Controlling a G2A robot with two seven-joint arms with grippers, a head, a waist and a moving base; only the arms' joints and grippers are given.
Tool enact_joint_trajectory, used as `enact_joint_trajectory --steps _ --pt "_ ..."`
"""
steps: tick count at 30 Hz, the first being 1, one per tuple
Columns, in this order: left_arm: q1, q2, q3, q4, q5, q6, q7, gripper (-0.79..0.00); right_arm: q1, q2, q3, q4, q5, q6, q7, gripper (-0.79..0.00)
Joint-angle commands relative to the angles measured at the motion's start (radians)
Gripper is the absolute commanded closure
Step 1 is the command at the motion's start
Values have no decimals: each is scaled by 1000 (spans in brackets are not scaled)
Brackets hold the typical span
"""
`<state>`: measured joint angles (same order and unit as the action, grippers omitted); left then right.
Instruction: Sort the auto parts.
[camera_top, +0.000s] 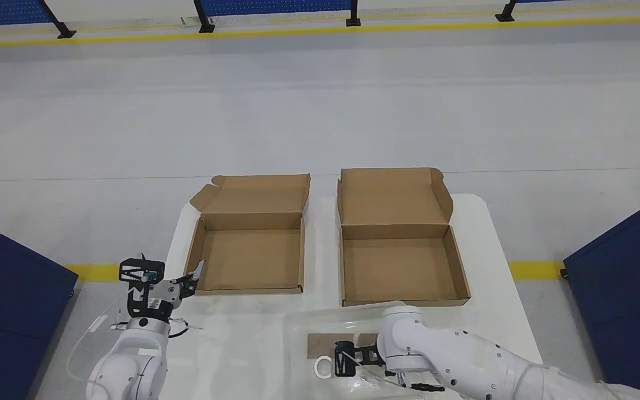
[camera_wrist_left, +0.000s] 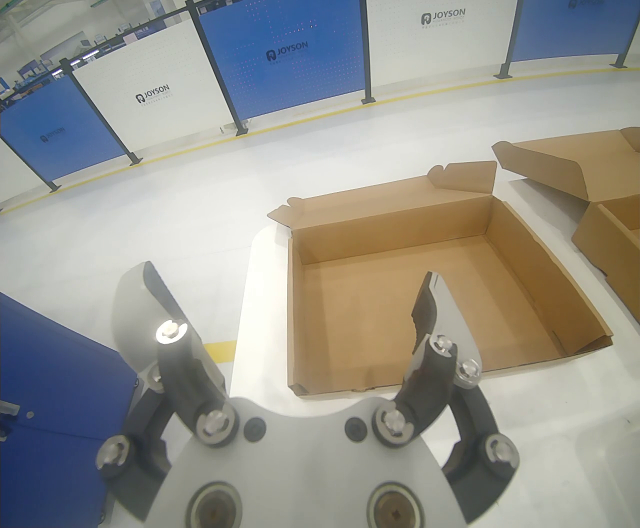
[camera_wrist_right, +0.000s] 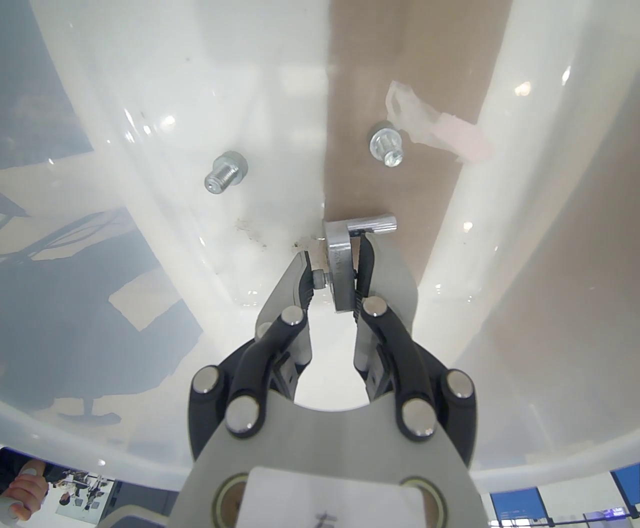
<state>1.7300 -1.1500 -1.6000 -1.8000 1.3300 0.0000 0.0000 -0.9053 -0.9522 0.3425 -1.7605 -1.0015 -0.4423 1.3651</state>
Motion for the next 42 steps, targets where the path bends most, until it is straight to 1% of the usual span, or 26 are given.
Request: enact_joint_trajectory --steps 1,9,20,26,36,38,42 --pt "0 0 0 0 0 0 0 -785 -3 0 5 4 1 -3 -7 0" --pt "0 0 0 0 0 0 0 -785 -28 20 57 -22 20 -21 -63 0" --pt "0 0 0 0 0 0 0 -785 -99 84 182 -70 70 -101 -189 0" --pt "0 0 0 0 0 0 0 -785 -143 115 249 -86 131 -142 -243 0" --pt "0 0 0 0 0 0 0 -785 -145 114 250 -84 128 -137 -254 0" --pt "0 0 0 0 0 0 0 -785 -151 117 270 -73 166 -152 -309 0" --pt "0 0 0 0 0 0 0 -785 -163 145 355 -47 265 -231 -358 0"
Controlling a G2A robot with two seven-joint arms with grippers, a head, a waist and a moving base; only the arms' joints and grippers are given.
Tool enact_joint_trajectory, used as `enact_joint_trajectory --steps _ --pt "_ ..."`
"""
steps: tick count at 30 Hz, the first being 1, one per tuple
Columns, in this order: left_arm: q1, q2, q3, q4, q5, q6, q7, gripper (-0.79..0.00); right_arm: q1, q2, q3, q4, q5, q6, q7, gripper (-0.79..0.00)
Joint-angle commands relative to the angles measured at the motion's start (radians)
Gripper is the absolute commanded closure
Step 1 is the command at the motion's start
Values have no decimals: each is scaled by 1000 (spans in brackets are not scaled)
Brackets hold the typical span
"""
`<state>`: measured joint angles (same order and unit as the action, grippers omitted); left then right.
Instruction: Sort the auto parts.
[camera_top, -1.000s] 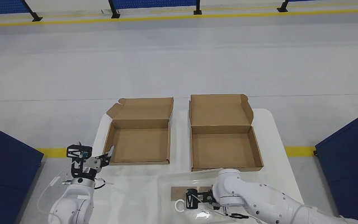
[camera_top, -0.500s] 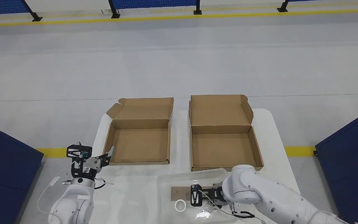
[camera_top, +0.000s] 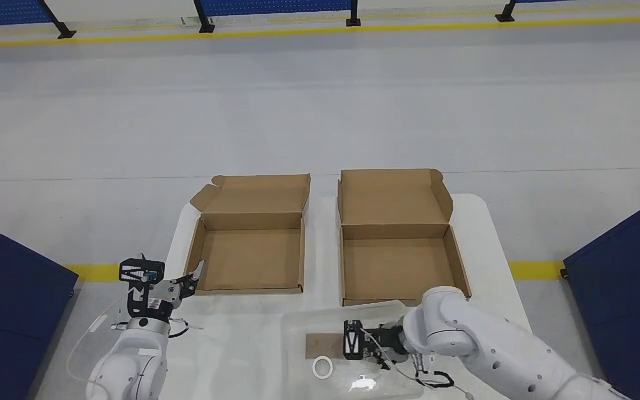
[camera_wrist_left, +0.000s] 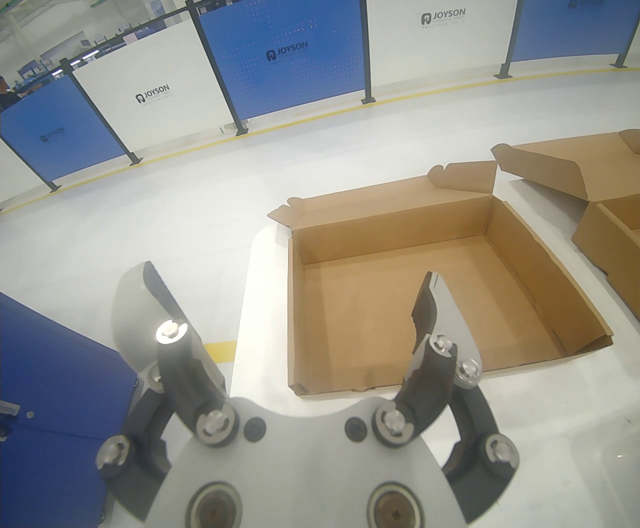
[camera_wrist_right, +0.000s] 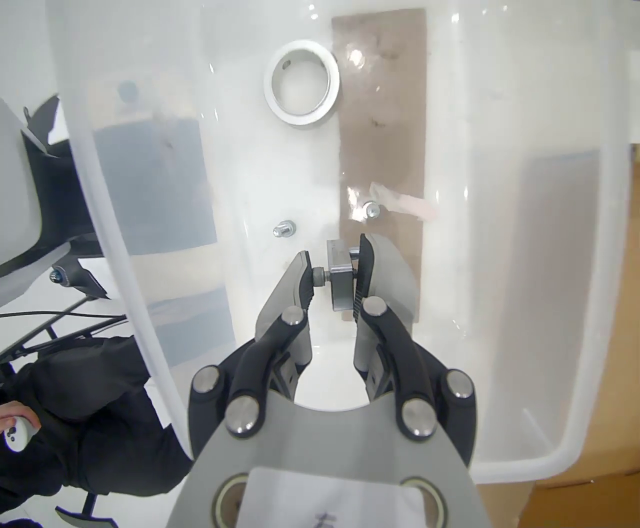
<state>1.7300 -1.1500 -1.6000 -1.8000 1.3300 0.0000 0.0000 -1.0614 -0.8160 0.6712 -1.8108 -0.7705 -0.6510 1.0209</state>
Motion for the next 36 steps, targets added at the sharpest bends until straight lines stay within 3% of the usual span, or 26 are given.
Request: enact_joint_trajectory --steps 1,11,16,28,32,36 --pt "0 0 0 0 0 0 0 -785 -15 18 52 8 63 -50 -26 0" --pt "0 0 0 0 0 0 0 -785 -155 114 296 80 344 -357 -209 0" --pt "0 0 0 0 0 0 0 -785 -179 140 316 62 457 -361 -222 0" --pt "0 0 0 0 0 0 0 -785 -187 138 310 56 468 -356 -243 0" --pt "0 0 0 0 0 0 0 -785 -184 142 295 68 628 -361 -283 0" --pt "0 0 0 0 0 0 0 -785 -168 161 303 68 854 -361 -223 0"
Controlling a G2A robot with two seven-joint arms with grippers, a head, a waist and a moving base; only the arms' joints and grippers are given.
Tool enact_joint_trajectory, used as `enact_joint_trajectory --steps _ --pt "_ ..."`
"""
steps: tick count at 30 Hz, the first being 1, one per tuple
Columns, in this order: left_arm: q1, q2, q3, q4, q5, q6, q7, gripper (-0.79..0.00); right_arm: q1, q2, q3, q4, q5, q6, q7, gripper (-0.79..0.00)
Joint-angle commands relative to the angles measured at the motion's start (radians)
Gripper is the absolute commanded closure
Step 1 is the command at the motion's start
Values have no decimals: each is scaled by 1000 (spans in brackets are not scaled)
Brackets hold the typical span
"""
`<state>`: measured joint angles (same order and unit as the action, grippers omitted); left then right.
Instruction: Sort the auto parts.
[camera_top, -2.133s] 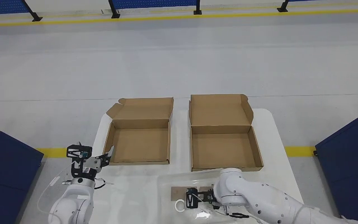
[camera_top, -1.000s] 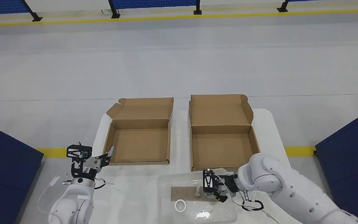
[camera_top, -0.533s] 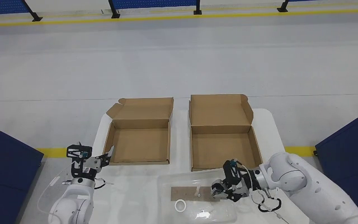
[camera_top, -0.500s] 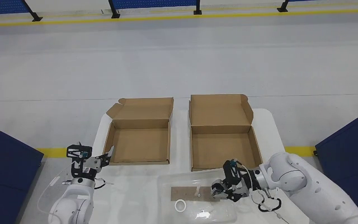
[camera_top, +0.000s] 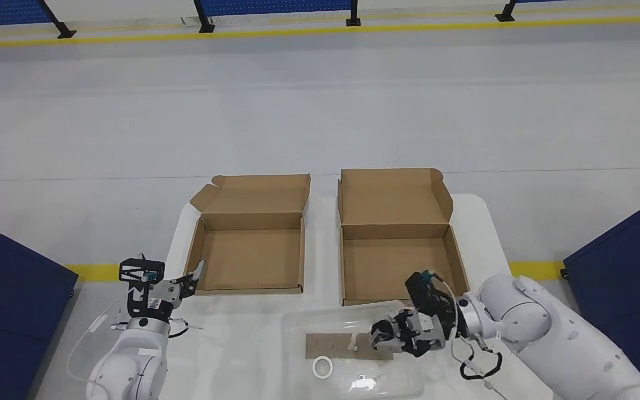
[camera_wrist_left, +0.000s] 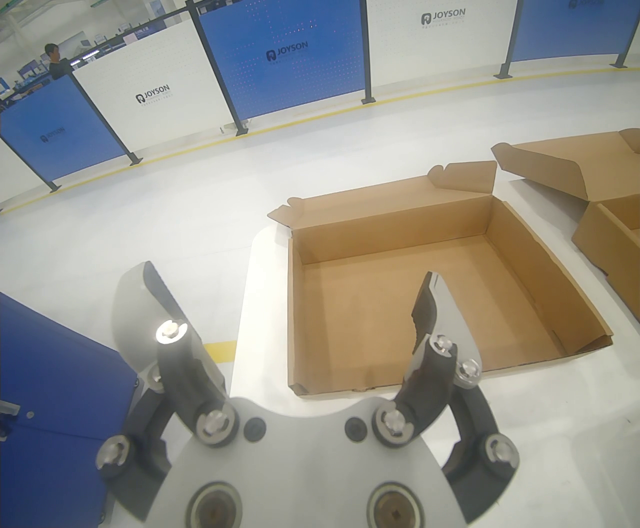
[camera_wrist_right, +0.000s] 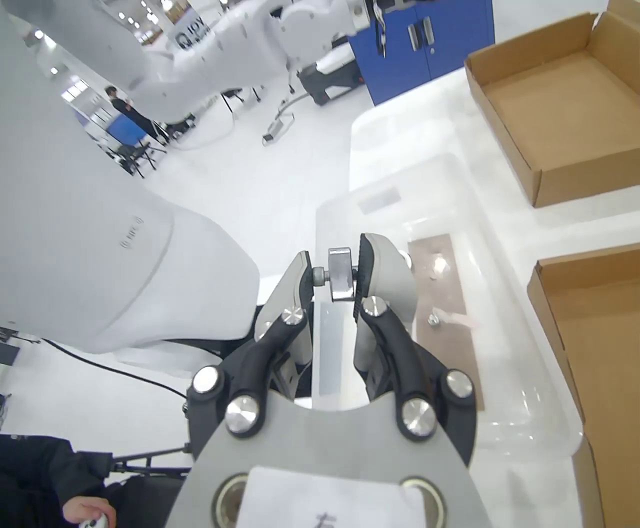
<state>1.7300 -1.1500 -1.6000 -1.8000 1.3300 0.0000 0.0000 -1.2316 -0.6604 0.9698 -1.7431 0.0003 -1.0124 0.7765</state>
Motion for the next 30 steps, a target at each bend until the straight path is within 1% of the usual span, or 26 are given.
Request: enact_joint_trajectory --steps 1,5,12,26,30 --pt "0 0 0 0 0 0 0 -785 4 11 8 -1 144 0 31 0" --pt "0 0 0 0 0 0 0 -785 5 38 20 -18 298 0 32 0" --pt "0 0 0 0 0 0 0 -785 11 82 21 -82 471 0 32 0" --pt "0 0 0 0 0 0 0 -785 12 84 21 -87 477 0 32 0" --pt "0 0 0 0 0 0 0 -785 6 78 30 -100 507 0 -7 0"
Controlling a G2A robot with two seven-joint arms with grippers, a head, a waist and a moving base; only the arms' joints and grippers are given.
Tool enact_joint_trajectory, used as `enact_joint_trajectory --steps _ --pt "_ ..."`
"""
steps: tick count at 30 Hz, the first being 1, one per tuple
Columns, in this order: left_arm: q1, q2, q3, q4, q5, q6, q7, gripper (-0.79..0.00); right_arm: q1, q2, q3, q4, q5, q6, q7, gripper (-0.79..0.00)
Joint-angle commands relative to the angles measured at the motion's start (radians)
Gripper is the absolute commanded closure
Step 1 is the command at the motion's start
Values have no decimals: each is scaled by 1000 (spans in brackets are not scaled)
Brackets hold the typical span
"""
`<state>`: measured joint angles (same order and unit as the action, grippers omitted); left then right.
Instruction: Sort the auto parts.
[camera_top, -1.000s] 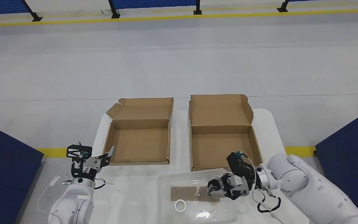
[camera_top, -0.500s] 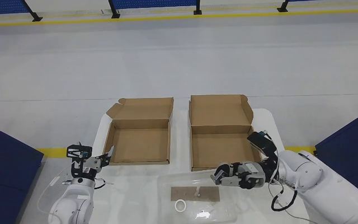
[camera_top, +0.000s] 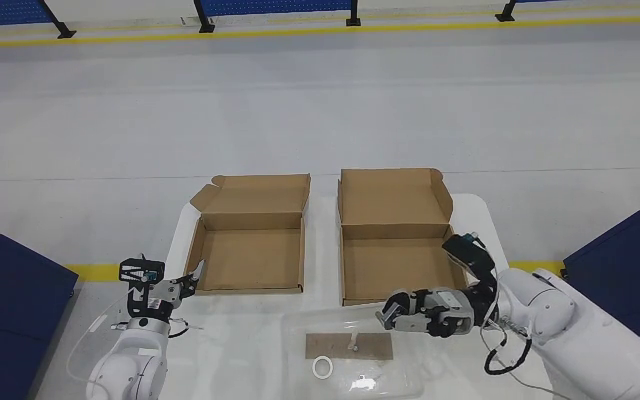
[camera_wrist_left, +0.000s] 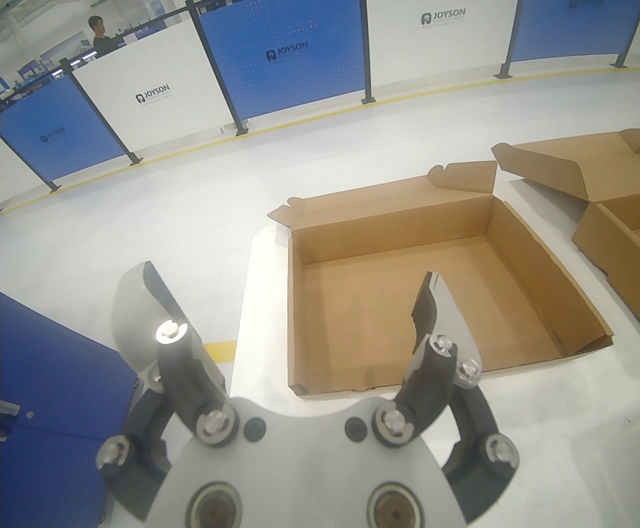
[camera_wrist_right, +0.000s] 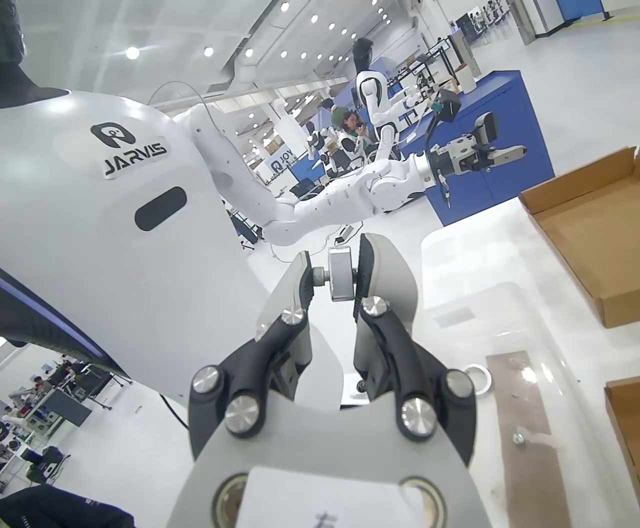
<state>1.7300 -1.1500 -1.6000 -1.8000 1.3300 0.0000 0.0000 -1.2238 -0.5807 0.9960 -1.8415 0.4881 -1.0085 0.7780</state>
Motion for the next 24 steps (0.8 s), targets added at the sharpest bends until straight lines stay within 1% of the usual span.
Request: enact_joint_trajectory --steps 1,4,9,13,17,18,24 --pt "0 0 0 0 0 0 0 -785 -3 -3 6 -11 58 -4 -11 0" --pt "0 0 0 0 0 0 0 -785 -1 -5 23 -32 179 -4 30 0" --pt "0 0 0 0 0 0 0 -785 11 -1 43 -83 319 -4 30 0" --pt "0 0 0 0 0 0 0 -785 36 6 52 -109 402 -1 33 0" --pt "0 0 0 0 0 0 0 -785 80 4 49 -137 506 42 76 0" --pt "0 0 0 0 0 0 0 -785 90 2 48 -139 526 53 87 0" --pt "0 0 0 0 0 0 0 -785 90 2 48 -139 526 53 87 0"
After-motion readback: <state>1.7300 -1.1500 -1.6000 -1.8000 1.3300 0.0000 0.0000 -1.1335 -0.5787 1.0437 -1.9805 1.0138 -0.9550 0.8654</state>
